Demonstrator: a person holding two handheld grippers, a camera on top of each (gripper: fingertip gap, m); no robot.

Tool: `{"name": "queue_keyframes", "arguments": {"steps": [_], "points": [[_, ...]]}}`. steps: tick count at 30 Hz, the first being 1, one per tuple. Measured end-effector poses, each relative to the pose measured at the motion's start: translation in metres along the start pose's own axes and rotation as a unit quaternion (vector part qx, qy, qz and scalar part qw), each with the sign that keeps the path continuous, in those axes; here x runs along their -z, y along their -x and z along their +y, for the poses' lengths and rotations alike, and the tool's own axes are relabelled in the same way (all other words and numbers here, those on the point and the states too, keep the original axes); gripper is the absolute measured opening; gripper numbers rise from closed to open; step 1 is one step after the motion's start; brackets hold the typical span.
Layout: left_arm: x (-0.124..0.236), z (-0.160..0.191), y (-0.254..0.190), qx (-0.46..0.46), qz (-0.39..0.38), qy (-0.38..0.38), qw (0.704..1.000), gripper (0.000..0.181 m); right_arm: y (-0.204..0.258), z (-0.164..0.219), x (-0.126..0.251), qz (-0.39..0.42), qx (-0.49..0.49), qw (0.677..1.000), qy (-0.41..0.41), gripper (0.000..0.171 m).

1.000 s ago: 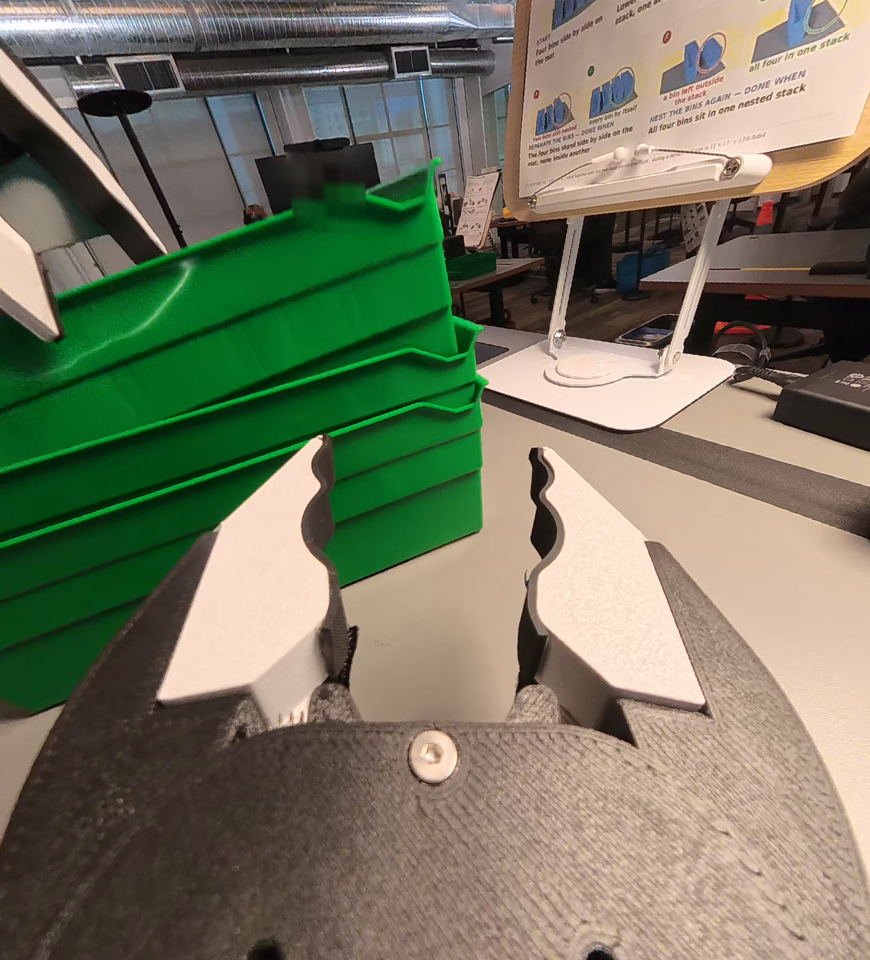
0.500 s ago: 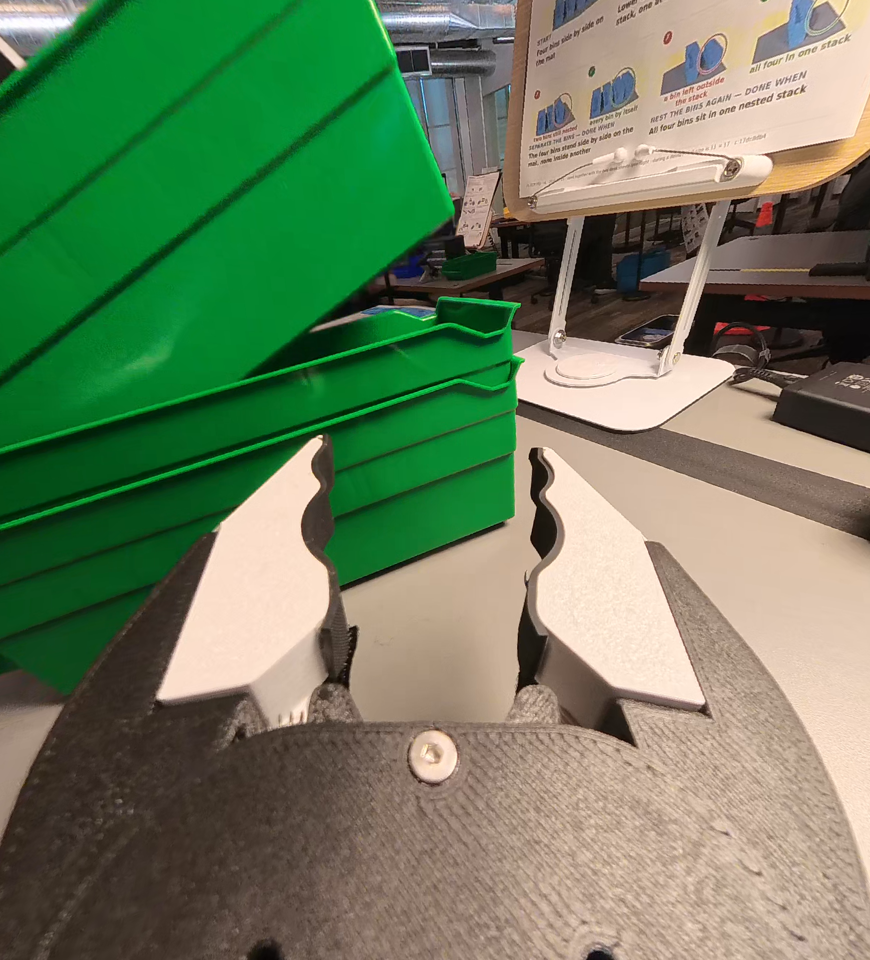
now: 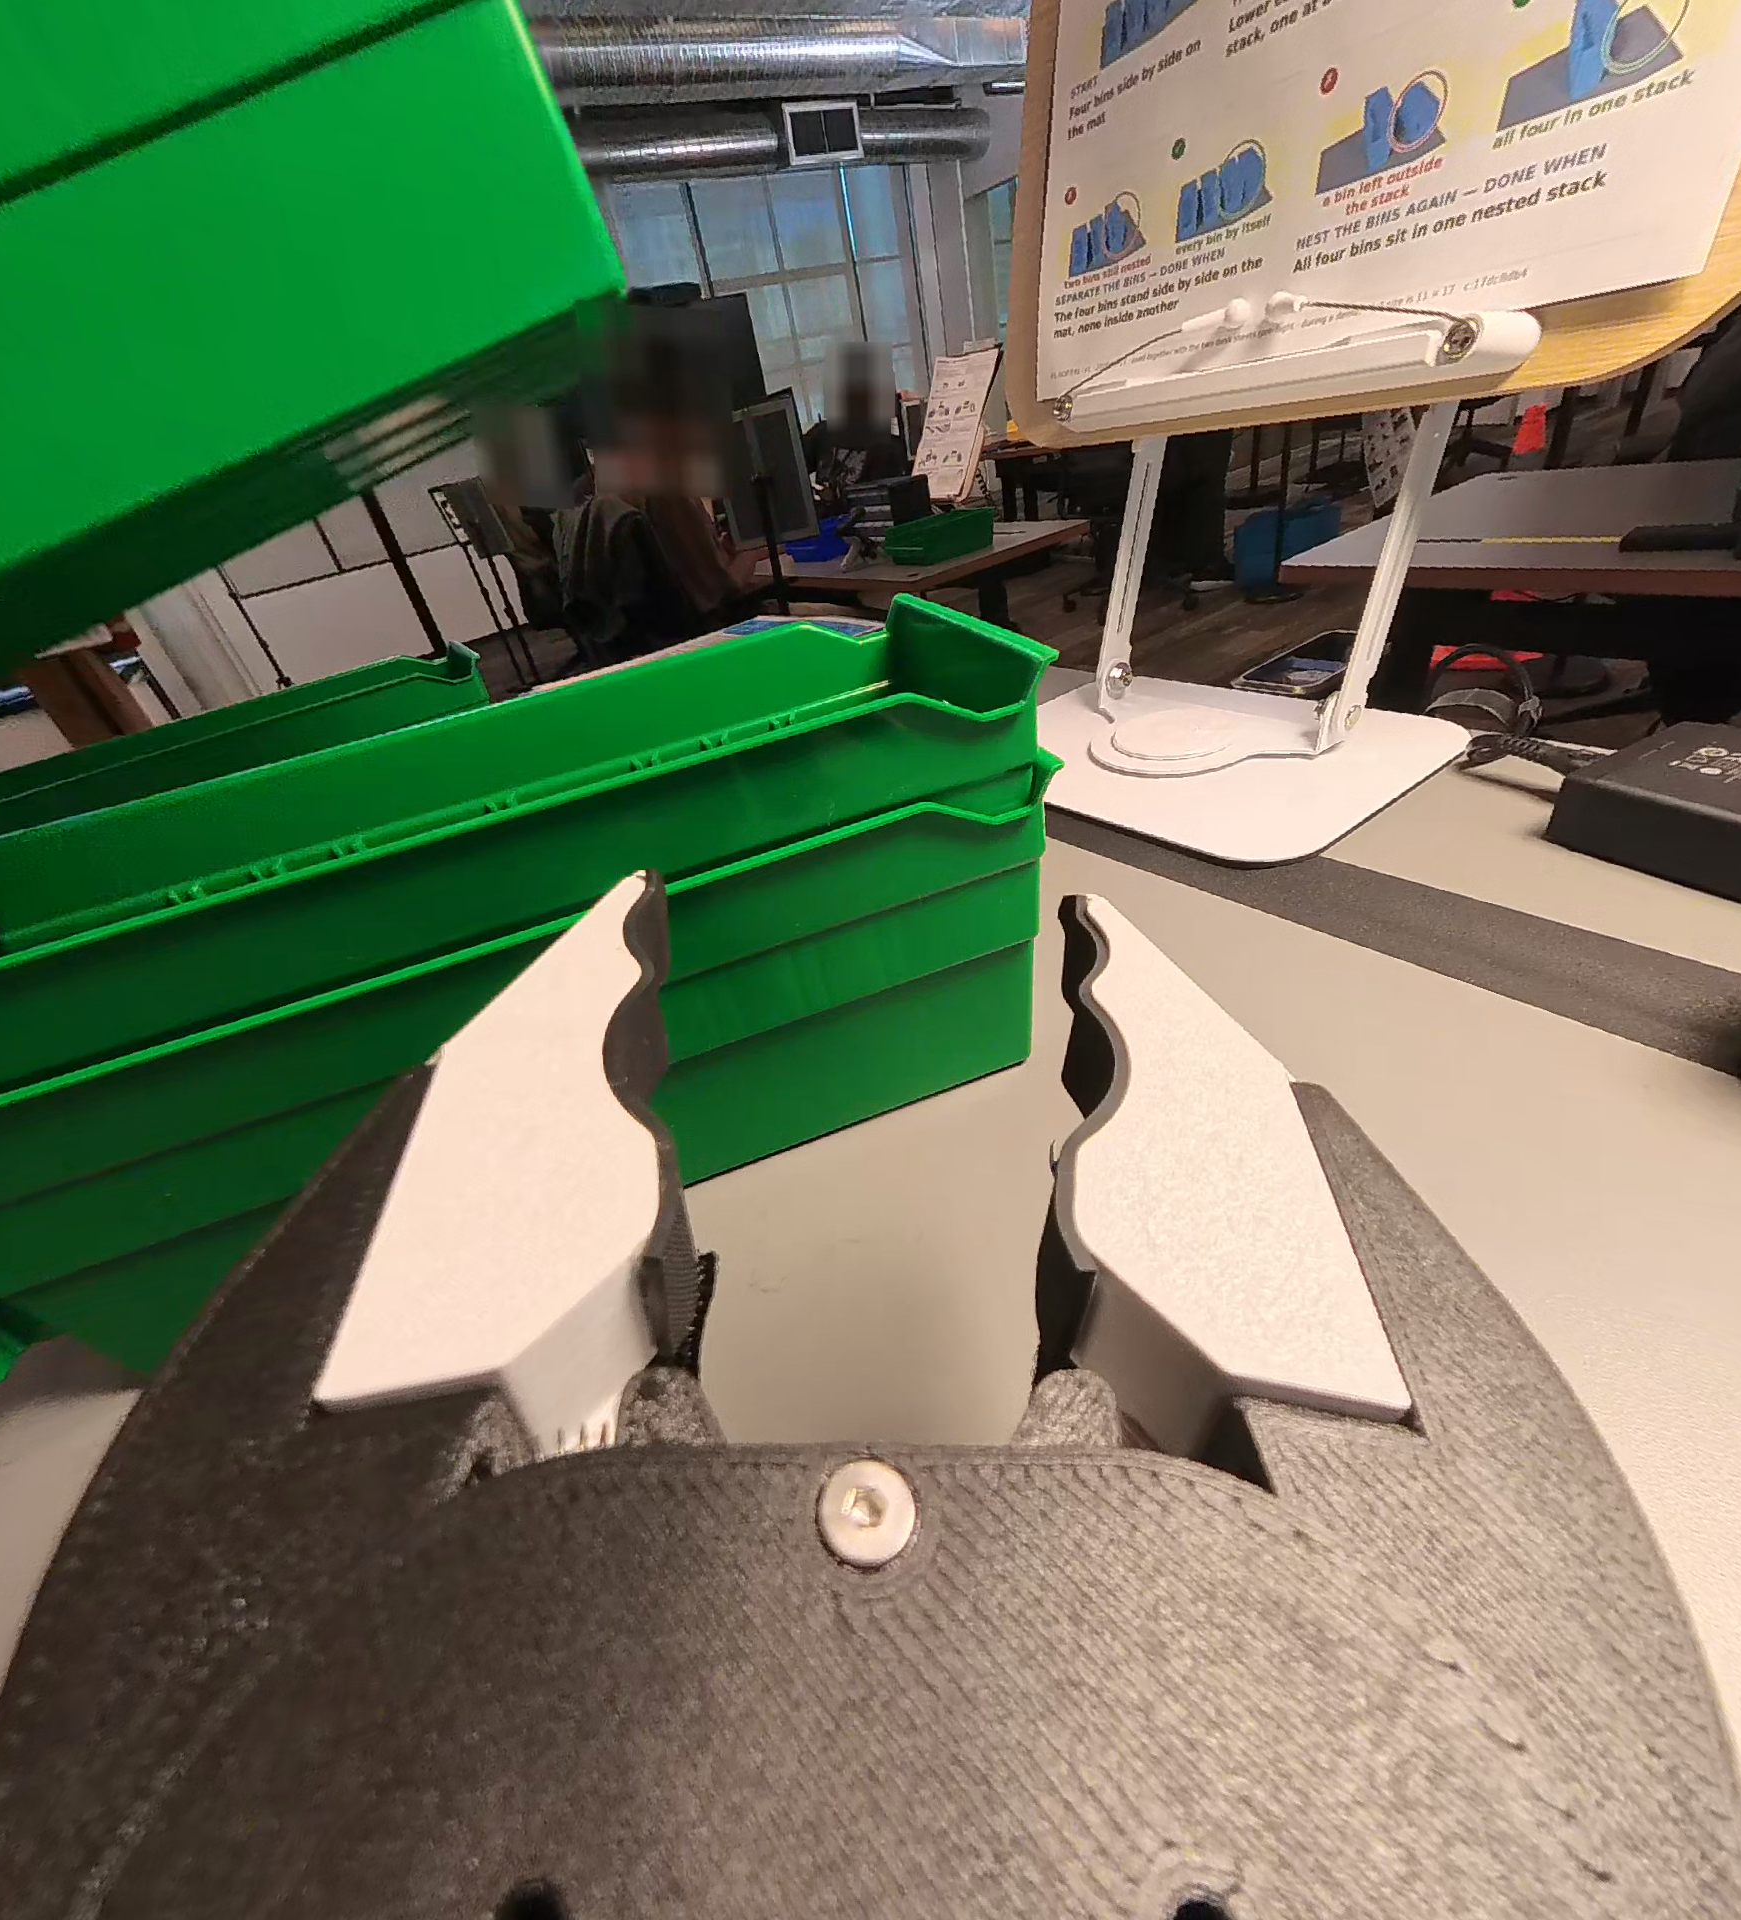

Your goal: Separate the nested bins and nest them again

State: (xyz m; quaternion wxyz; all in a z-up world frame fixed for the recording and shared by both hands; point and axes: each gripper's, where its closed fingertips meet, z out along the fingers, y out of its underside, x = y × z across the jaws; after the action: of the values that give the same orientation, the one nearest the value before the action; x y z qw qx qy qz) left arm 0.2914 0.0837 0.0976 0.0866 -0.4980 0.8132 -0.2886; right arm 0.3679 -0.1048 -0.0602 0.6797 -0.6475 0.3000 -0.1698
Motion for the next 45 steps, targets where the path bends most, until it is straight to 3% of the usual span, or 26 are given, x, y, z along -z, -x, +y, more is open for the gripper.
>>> {"name": "queue_keyframes", "arguments": {"steps": [8,18,25,29,35,40,45], "points": [[0.001,0.045,0.056,0.047,-0.026,0.03,0.998,0.094,0.0,-0.001,0.001,0.002,0.002,1.0,-0.003,0.077],[-0.069,0.127,0.117,0.081,-0.059,0.118,0.988,0.096,0.001,-0.001,0.001,0.002,0.002,1.0,-0.003,0.077],[-0.105,0.147,0.125,0.072,-0.077,0.126,0.986,0.109,0.0,-0.001,0.002,0.0,-0.002,1.0,-0.004,0.077],[-0.101,0.141,0.116,0.072,-0.071,0.088,0.991,0.111,0.0,-0.001,0.001,-0.002,-0.006,1.0,-0.002,0.077],[-0.052,0.111,0.065,0.048,0.002,-0.08,0.996,0.11,-0.002,-0.001,0.002,-0.003,-0.014,1.0,-0.005,0.077],[-0.042,0.154,-0.011,0.027,0.141,-0.14,0.98,0.101,0.0,0.002,0.005,-0.001,-0.029,1.0,0.006,0.078],[-0.056,0.198,-0.067,0.024,0.272,-0.196,0.942,0.085,0.016,0.013,0.013,0.01,-0.055,0.998,0.033,0.082]]}}
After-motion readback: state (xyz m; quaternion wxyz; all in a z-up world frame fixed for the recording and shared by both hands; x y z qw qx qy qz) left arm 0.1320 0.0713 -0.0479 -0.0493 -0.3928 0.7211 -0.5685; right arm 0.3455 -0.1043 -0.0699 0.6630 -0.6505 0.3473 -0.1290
